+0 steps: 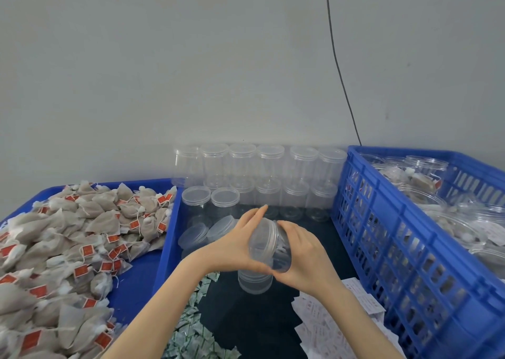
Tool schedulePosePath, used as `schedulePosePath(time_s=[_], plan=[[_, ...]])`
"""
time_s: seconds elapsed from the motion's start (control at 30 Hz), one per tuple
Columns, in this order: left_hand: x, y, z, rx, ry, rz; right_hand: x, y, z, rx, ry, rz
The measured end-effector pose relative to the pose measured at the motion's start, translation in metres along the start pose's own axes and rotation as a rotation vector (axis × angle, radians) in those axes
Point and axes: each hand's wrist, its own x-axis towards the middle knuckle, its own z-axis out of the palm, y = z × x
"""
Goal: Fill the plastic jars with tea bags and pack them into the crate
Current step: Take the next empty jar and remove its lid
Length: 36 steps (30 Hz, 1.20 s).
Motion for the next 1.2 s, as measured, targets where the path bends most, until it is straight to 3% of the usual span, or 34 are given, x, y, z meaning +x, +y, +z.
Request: schedulePosePath(time_s=[0.1,0.27,0.4,0.6,0.73,0.97,1.2], plan=[[0.0006,0.0006,-0.0032,0.008,0.064,0.013,0.0002,-0.0011,-0.001,0.008,0.016,0.006],[0.0041,0.0059,-0.0017,-0.033,0.164,-0.122,-0.0012,0.0004,0.0013,0.026,0.03,0.041],[0.0031,0.0065,0.0005,-0.035,0.102,-0.175,-0.0024,0.0012,0.0019,0.022,0.038,0.045],[-0.0027,0.0059,-0.0012,-0.001,-0.051,-0.049,-0.003,0.0015,0.0027,0.016,0.035,0.071],[-0.0025,0.0049,-0.0048,-0.03,-0.017,-0.031,-0.005,0.0022,0.0034,0.021,0.029,0.073],[0.0016,0.0014,-0.0007,-0.047,0.028,-0.18,-0.0049,0.0035,0.002,0.032,0.019,0.068],[-0.001,-0.0011,-0.0015,0.007,-0.068,-0.062,-0.0039,0.002,-0.0018,0.023,0.035,0.064]])
